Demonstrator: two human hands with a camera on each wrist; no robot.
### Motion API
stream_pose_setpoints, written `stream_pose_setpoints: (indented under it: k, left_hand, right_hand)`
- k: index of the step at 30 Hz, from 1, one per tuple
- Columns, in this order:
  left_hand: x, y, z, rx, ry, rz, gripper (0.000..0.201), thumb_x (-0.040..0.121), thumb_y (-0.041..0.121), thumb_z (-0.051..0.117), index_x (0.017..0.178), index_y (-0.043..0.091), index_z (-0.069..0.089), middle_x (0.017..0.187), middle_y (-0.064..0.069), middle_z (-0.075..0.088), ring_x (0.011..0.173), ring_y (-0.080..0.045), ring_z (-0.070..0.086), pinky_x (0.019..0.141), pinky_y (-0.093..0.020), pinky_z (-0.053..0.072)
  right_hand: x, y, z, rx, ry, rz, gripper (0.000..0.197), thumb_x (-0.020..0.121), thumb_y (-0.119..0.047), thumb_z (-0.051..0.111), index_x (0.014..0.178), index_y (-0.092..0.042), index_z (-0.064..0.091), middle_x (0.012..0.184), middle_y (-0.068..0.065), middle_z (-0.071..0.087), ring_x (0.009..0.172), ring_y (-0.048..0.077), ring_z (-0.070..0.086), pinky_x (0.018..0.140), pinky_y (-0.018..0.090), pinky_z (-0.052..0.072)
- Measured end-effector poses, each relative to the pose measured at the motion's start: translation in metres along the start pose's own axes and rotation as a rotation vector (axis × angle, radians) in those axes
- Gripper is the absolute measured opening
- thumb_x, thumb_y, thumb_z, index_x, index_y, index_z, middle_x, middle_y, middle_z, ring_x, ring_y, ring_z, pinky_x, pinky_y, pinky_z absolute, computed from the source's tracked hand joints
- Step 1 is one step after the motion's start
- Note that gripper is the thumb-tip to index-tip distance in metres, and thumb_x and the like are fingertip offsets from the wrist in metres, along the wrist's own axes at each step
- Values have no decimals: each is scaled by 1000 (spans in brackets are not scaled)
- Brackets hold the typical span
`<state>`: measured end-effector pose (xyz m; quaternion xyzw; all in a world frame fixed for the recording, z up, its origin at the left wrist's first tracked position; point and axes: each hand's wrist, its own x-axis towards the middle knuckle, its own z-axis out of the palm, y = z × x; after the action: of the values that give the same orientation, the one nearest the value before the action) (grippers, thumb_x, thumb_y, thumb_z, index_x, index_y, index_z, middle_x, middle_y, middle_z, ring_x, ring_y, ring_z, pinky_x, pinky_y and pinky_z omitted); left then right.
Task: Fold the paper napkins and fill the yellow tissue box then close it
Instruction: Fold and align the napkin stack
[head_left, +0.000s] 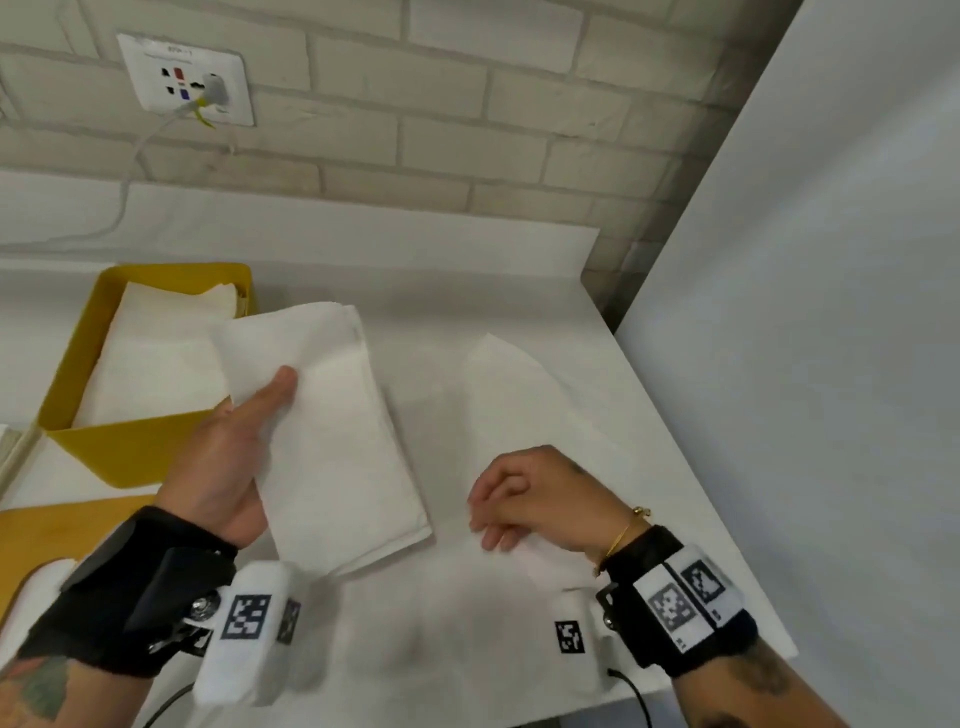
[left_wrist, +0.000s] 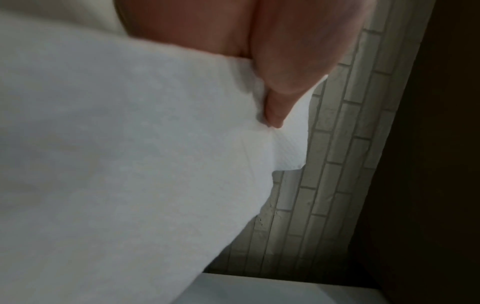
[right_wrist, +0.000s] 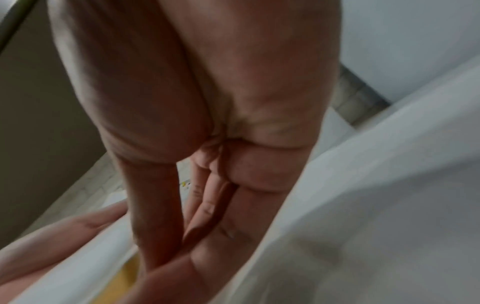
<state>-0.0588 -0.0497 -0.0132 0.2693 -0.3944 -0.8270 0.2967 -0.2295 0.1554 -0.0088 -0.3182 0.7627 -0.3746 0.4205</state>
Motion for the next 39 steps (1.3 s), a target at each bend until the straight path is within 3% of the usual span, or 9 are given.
stream_pose_setpoints:
  k: [6, 9, 14, 17, 21, 24, 30, 34, 39]
  left_hand:
    - [-11, -3, -5, 14, 31, -25, 27, 101, 26, 54, 121, 17, 70, 113, -3, 77, 99, -18, 75, 74, -32, 63]
    - [-14, -5, -5, 25, 31, -52, 27, 101, 26, 55, 108, 18, 79, 113, -4, 77, 98, -19, 75, 73, -32, 63]
    - [-19, -7, -7, 55, 26, -65, 31, 99, 28, 56, 125, 15, 67, 117, -8, 75, 101, -23, 74, 75, -35, 63]
    - [-19, -7, -8, 61, 26, -72, 31, 99, 29, 57, 123, 14, 68, 116, -10, 75, 100, -23, 75, 75, -35, 63]
    - [-20, -8, -4, 68, 31, -87, 24, 99, 27, 56, 115, 15, 70, 110, -9, 77, 92, -22, 76, 78, -38, 62]
    - [-16, -10, 5, 92, 23, -88, 24, 99, 27, 56, 116, 17, 69, 110, -9, 77, 95, -23, 76, 82, -42, 62]
    - [4, 8, 30, 227, 4, 38, 20, 100, 29, 57, 112, 20, 70, 100, -1, 79, 86, -15, 76, 68, -27, 60]
    - [14, 14, 51, 322, -69, 73, 17, 101, 28, 57, 105, 19, 71, 91, 5, 79, 84, -12, 75, 73, -29, 58]
    - [5, -3, 69, 406, -281, -116, 28, 100, 33, 56, 111, 12, 71, 102, -9, 78, 88, -23, 75, 76, -33, 59]
  right_hand:
    - [22, 34, -100, -333, 547, 248, 16, 86, -25, 77, 98, -17, 71, 105, 0, 69, 106, 23, 64, 89, 28, 49]
    - [25, 48, -118, -495, 484, 414, 45, 84, -37, 79, 118, -15, 60, 118, 1, 50, 113, 21, 52, 92, 26, 40]
    - [28, 63, -118, -523, 396, 439, 47, 82, -33, 82, 117, -9, 63, 123, 9, 61, 115, 28, 60, 96, 32, 48]
    - [25, 61, -120, -407, 461, 343, 29, 83, -28, 81, 101, -10, 66, 106, 9, 65, 102, 27, 63, 86, 32, 49]
    - [11, 40, -116, 118, 548, 61, 16, 85, -9, 78, 88, -13, 63, 100, 9, 73, 94, 28, 71, 82, 39, 59]
    - [1, 9, -113, 29, 622, -175, 15, 85, -7, 77, 84, -20, 69, 88, -1, 76, 87, 21, 70, 80, 36, 54]
    - [-44, -85, -98, -278, 287, -447, 15, 87, -9, 76, 93, -23, 77, 87, -10, 76, 82, 5, 69, 75, 16, 53]
    - [-54, -123, -87, -248, -28, -443, 21, 86, 2, 72, 104, -9, 70, 55, -21, 61, 50, -6, 55, 53, 2, 39]
    - [-18, -125, -75, -189, -147, -322, 25, 85, 3, 73, 105, -11, 69, 89, 6, 79, 77, 14, 75, 68, 20, 57]
